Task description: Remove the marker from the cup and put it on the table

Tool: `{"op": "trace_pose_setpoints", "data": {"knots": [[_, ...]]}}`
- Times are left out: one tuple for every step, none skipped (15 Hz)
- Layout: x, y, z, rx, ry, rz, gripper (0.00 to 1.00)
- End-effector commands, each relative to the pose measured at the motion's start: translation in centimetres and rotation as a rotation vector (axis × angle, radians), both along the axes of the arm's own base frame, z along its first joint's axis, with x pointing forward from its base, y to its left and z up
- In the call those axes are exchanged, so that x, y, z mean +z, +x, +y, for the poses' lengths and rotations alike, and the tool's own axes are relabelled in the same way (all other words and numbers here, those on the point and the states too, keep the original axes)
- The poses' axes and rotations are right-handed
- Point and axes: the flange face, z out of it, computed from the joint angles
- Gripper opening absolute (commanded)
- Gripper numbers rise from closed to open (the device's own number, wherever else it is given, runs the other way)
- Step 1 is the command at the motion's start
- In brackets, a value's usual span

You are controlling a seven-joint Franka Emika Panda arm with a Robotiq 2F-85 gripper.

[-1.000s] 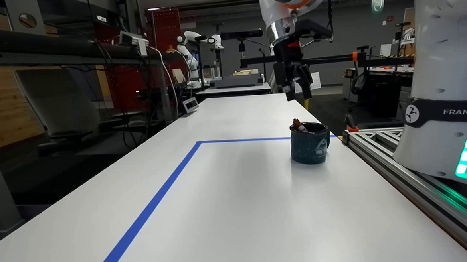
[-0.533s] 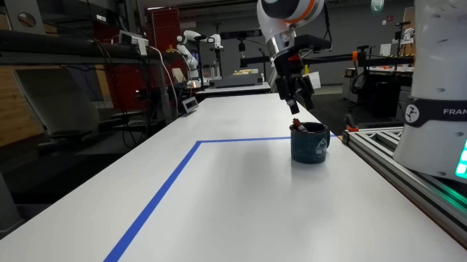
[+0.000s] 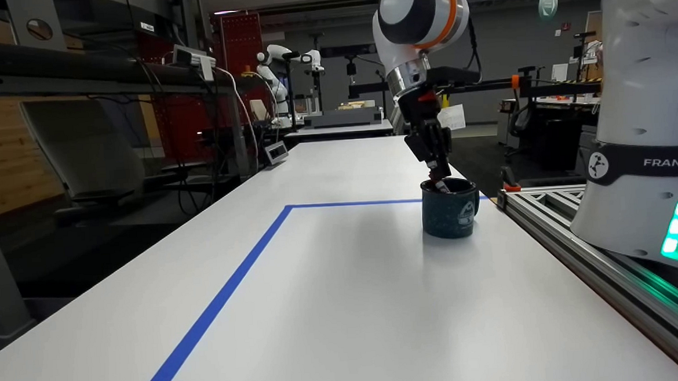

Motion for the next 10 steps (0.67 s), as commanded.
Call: {"op": "trace_pose_setpoints", "data": {"knots": [[-0.23,0.3,-0.32,0.009,-0.023,-0.02,0.28],[-0.22,0.43,-0.28,0.012,-0.028,-0.023,0.38],[-0.2,0.52,-0.25,0.015,-0.031,-0.025,0.38],[-0.19,0.66,-0.18,0.02,-0.034,-0.027,0.42],[-0.18,0.75,-0.15,0.022,-0.037,-0.03,0.51],[-0.17,0.87,-0.09,0.026,-0.039,-0.033,0.5],[-0.18,0.97,-0.07,0.03,-0.043,-0.036,0.47],[-0.18,1.05,-0.05,0.033,-0.048,-0.038,0.42],[-0.23,1.15,0.0,0.037,-0.049,-0.04,0.27],[-0.19,1.22,0.01,0.041,-0.051,-0.04,0.16]]}}
